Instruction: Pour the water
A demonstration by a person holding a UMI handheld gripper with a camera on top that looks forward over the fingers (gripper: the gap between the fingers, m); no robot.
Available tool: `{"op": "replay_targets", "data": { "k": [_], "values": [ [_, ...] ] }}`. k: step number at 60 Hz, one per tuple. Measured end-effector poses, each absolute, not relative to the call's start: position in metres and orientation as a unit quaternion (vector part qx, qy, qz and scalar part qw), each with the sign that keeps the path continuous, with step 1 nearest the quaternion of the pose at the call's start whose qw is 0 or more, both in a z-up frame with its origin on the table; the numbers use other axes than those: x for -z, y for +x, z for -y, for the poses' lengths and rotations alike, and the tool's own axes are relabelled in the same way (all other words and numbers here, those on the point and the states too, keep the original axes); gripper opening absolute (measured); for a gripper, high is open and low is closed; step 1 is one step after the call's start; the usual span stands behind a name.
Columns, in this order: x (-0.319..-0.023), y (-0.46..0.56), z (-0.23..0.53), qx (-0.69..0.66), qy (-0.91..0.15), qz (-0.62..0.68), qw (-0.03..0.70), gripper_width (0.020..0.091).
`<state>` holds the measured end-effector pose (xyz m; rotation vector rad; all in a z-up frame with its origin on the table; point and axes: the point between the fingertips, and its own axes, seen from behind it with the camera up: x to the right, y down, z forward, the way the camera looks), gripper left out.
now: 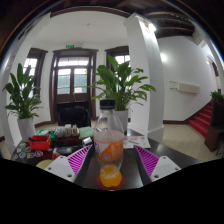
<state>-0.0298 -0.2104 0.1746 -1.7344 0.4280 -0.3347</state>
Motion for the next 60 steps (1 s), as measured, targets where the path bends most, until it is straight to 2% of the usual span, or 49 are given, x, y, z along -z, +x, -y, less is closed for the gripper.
{"op": "replay_targets", "data": {
  "k": [10,17,44,60],
  "values": [
    [-0.154,-0.048,0.264,0.147,-0.783,-0.171,0.58,0.0816],
    [-0.151,-0.067,0.3,0.136,-0.799,-0.155,0.565,0.0819],
    [-0.226,-0.156,0.335,0.044,-0.796,-0.067,0.6,0.0811],
    [-0.239,-0.157,0.343,0.05,-0.786,-0.067,0.612,0.0798]
  ]
}}
